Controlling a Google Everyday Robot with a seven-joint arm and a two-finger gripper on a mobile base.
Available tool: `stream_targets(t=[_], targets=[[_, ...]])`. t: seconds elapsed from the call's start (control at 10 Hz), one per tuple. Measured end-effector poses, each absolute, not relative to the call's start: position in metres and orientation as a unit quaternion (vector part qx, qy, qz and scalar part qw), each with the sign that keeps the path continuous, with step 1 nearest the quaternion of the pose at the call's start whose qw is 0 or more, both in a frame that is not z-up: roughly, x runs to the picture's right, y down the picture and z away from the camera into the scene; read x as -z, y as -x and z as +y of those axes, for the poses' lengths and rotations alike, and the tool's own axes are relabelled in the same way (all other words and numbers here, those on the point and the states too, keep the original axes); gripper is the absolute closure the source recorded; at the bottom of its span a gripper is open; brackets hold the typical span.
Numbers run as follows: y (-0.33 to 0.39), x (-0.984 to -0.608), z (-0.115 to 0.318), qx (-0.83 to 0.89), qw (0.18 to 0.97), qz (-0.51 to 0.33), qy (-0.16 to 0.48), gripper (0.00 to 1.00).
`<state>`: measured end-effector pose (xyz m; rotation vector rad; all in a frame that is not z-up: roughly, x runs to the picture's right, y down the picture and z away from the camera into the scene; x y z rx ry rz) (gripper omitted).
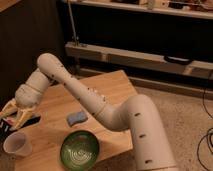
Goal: Place the eraser in the ceramic cup
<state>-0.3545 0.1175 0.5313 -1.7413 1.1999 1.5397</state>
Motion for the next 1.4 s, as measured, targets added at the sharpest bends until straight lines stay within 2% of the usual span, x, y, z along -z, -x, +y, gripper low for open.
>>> stream_targets(t=[0.4, 1.4], targets=[[0.384, -0.506, 0.136, -0.541, 0.277, 0.462, 0.646, 1.0], [0.44, -0.514, 0.19, -0.495, 0.299, 0.526, 0.623, 1.0]])
